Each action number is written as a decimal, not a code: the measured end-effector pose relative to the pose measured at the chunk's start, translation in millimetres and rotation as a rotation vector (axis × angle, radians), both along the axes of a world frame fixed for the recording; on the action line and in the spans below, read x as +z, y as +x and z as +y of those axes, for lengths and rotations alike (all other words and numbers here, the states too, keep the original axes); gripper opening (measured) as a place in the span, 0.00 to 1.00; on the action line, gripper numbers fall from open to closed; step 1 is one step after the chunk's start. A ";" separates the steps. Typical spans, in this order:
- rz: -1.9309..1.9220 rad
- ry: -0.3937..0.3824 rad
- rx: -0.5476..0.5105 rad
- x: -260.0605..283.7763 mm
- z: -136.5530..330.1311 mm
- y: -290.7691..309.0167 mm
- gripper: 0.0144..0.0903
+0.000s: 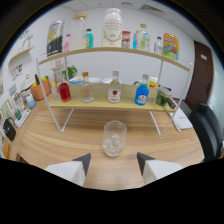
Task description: Make me a cup of Mojito.
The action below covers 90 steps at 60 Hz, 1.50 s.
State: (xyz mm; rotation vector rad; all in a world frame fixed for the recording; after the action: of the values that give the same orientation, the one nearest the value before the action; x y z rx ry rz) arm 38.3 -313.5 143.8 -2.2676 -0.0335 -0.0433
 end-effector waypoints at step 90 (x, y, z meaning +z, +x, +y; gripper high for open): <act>0.051 -0.034 -0.051 21.7 162.5 181.0 0.05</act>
State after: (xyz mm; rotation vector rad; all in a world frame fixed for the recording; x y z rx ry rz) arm 219.3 -151.0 165.6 -2.3030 0.0511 -0.0115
